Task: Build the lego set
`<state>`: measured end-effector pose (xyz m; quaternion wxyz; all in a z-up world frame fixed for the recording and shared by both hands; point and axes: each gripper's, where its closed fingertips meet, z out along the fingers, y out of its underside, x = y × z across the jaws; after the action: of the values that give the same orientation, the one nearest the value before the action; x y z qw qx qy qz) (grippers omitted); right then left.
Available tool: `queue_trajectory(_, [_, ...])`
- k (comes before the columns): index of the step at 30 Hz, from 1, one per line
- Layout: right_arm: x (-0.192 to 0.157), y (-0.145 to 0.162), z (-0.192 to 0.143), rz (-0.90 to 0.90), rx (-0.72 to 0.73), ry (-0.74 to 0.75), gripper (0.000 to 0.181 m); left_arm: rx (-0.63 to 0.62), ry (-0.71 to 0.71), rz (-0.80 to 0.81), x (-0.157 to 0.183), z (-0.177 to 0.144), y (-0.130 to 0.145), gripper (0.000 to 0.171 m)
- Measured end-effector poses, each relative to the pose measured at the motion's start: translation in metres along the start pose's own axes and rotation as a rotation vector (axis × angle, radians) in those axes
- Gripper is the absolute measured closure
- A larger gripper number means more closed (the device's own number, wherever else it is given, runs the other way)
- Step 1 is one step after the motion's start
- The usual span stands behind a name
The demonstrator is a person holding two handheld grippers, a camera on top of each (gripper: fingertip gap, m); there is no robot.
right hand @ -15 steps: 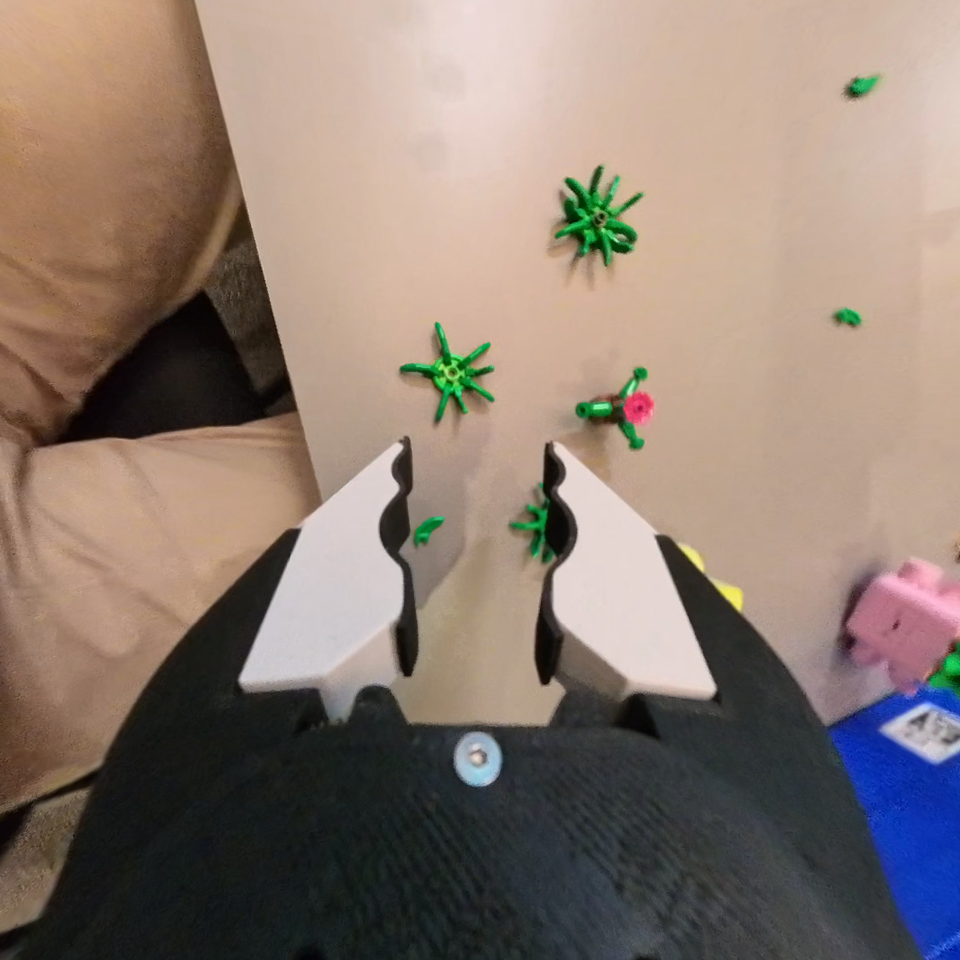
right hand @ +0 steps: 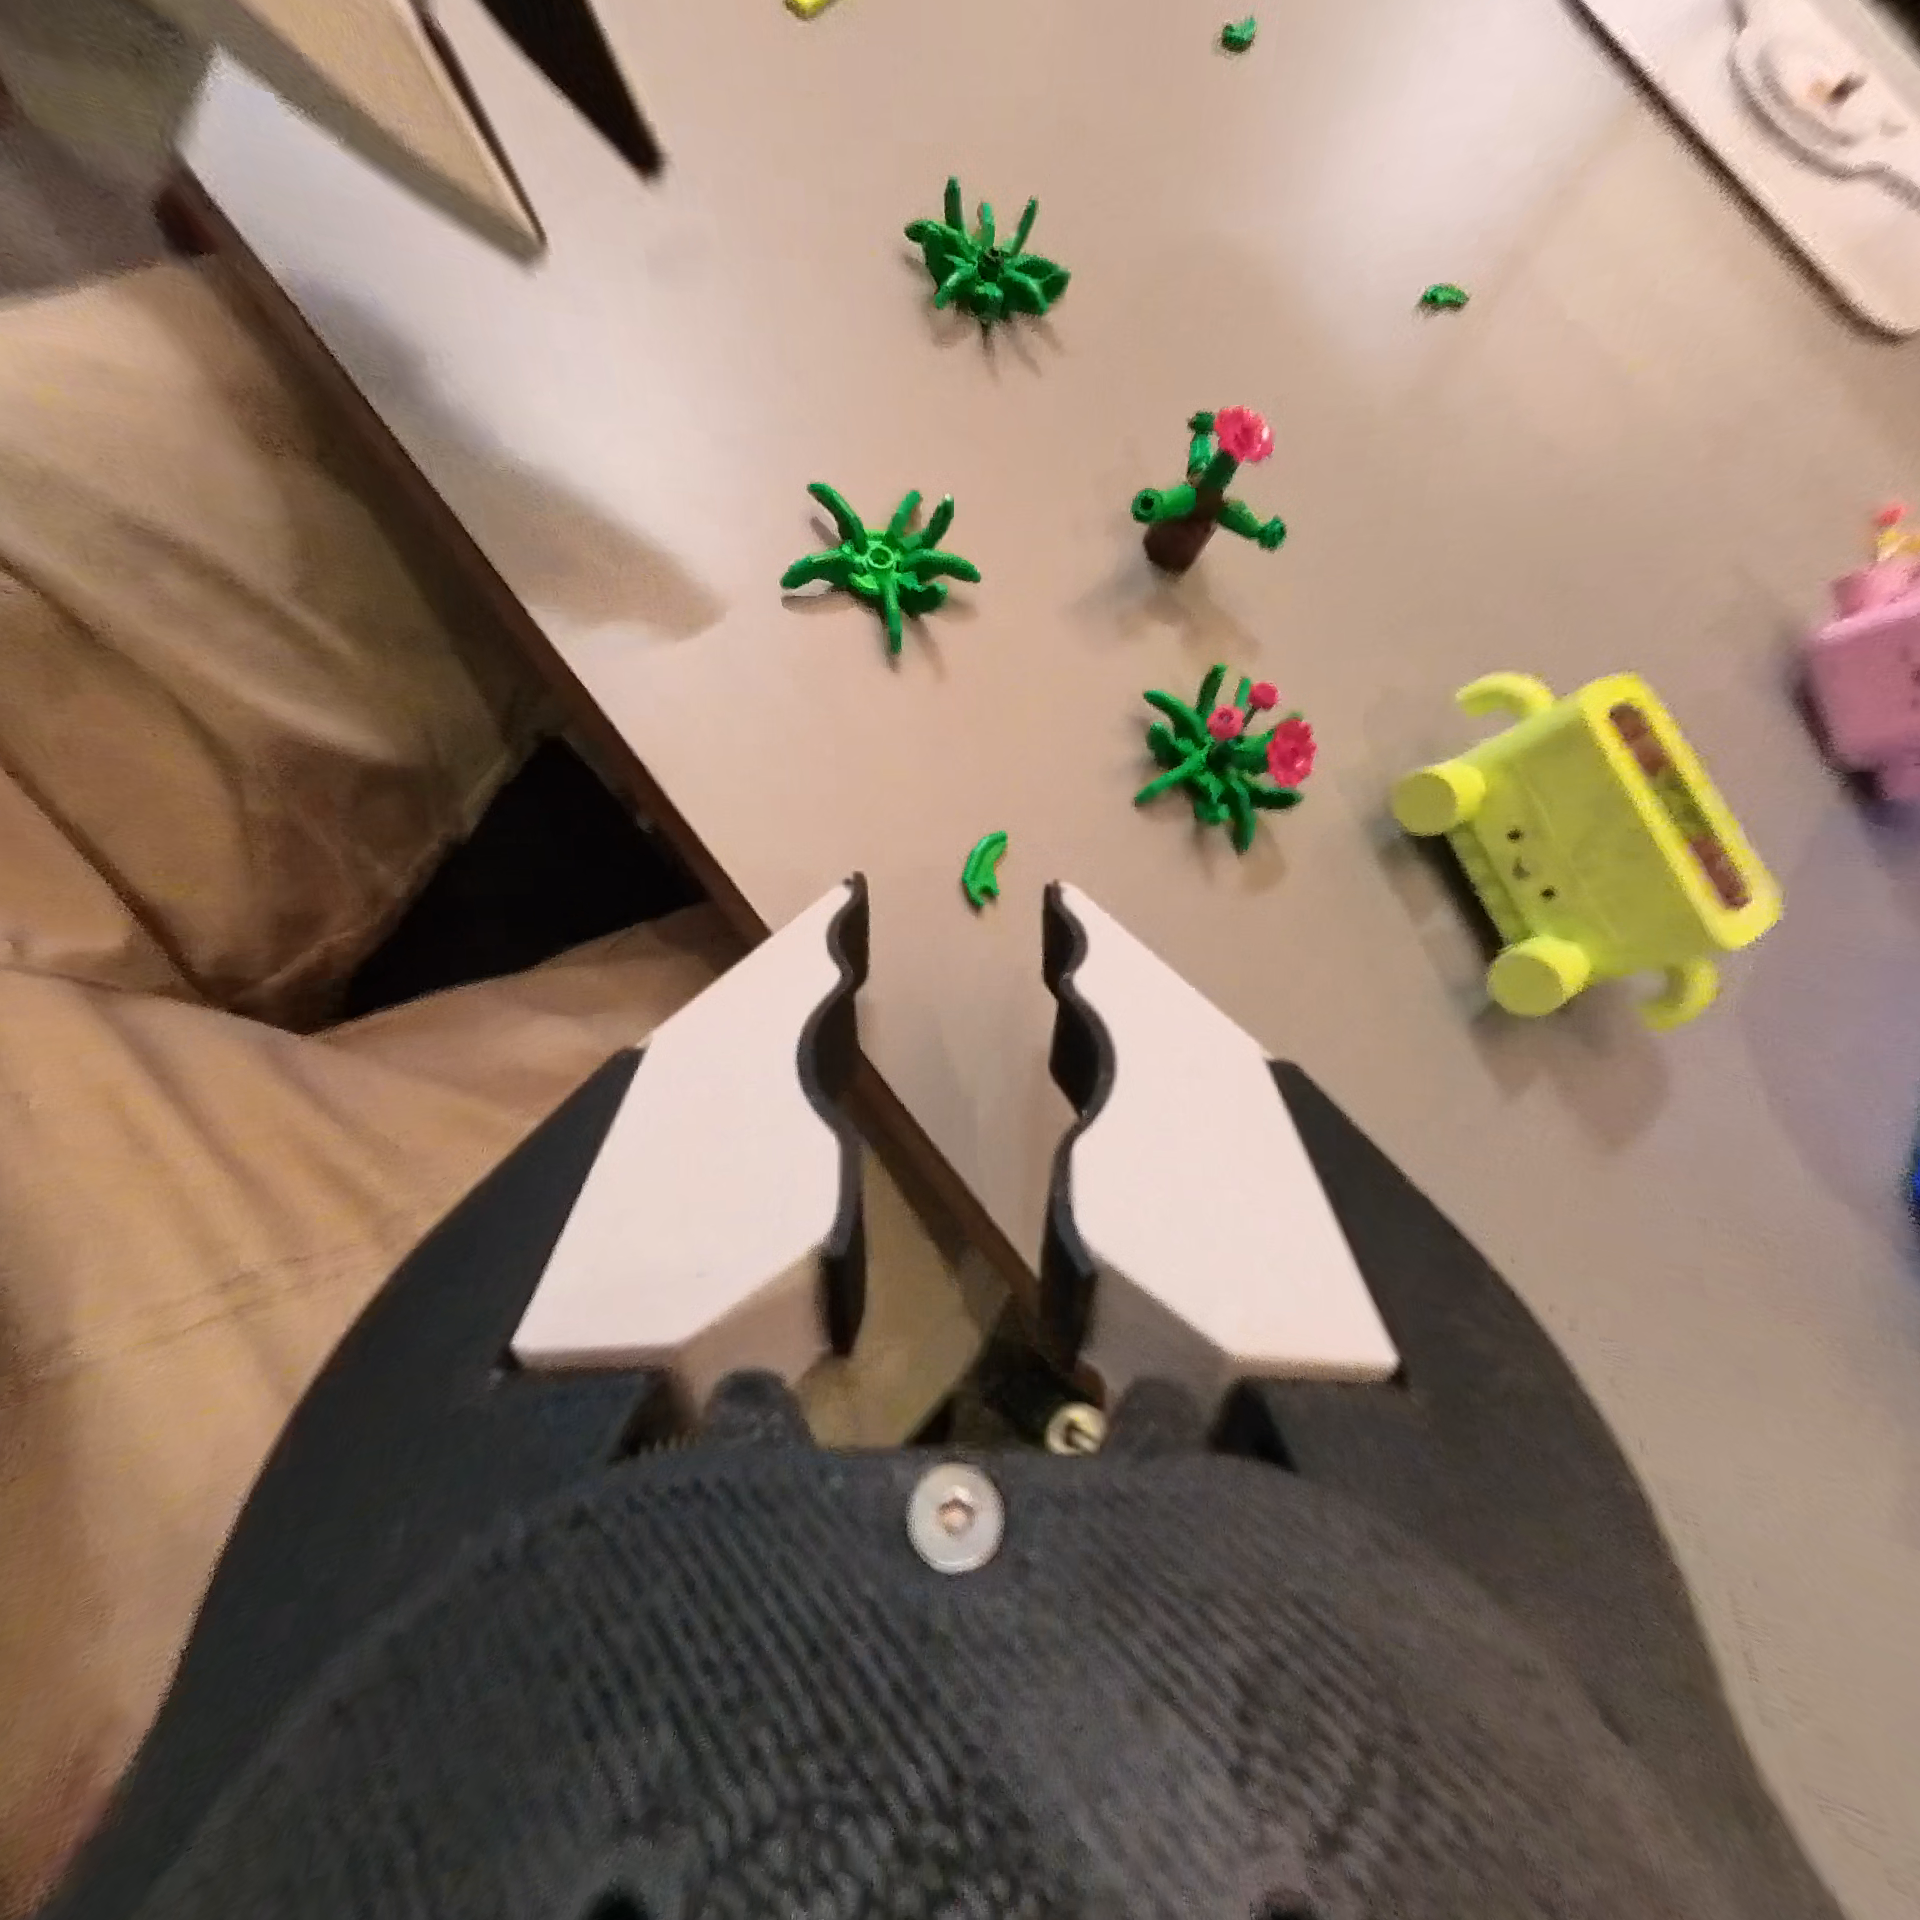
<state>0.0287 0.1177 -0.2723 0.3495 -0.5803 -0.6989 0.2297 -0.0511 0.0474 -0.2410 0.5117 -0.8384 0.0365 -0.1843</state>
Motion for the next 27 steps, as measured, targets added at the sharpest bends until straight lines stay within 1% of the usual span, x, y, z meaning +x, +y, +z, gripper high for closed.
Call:
queue_trajectory(2, [-0.005, 0.002, 0.005, 0.120, 0.052, -0.069, 0.149, -0.015, 0.015, -0.020, 0.001, 0.012, 0.000, 0.135])
queue_trajectory(4, [-0.003, 0.007, 0.010, 0.193, 0.077, -0.094, 0.149, -0.007, 0.013, -0.035, -0.003, 0.021, -0.005, 0.136])
queue_trajectory(7, [0.006, 0.011, 0.017, 0.206, 0.075, -0.095, 0.153, 0.019, 0.011, -0.079, -0.015, 0.030, -0.016, 0.138])
queue_trajectory(10, [0.004, 0.009, 0.021, 0.226, 0.032, -0.184, 0.153, 0.052, 0.024, -0.115, -0.029, 0.031, -0.029, 0.140])
queue_trajectory(13, [0.003, 0.007, 0.022, 0.261, -0.014, -0.266, 0.154, 0.066, 0.005, -0.122, -0.047, 0.028, -0.038, 0.142])
queue_trajectory(16, [0.000, 0.002, 0.024, 0.304, -0.018, -0.317, 0.153, 0.111, 0.017, -0.124, -0.053, 0.024, -0.046, 0.143])
queue_trajectory(18, [-0.002, 0.000, 0.027, 0.303, -0.014, -0.316, 0.157, 0.127, 0.038, -0.111, -0.049, 0.022, -0.046, 0.143])
queue_trajectory(19, [-0.002, 0.000, 0.028, 0.290, -0.025, -0.301, 0.165, 0.127, 0.043, -0.096, -0.047, 0.022, -0.045, 0.144])
queue_trajectory(20, [-0.002, 0.002, 0.030, 0.272, -0.043, -0.281, 0.177, 0.127, 0.049, -0.082, -0.044, 0.022, -0.043, 0.145])
queue_trajectory(24, [-0.003, 0.000, 0.031, 0.317, -0.071, -0.217, 0.178, 0.159, 0.134, -0.064, -0.022, 0.013, -0.043, 0.146])
queue_trajectory(27, [-0.007, -0.001, 0.028, 0.289, -0.032, -0.184, 0.179, 0.188, 0.167, -0.066, -0.011, 0.006, -0.038, 0.146])
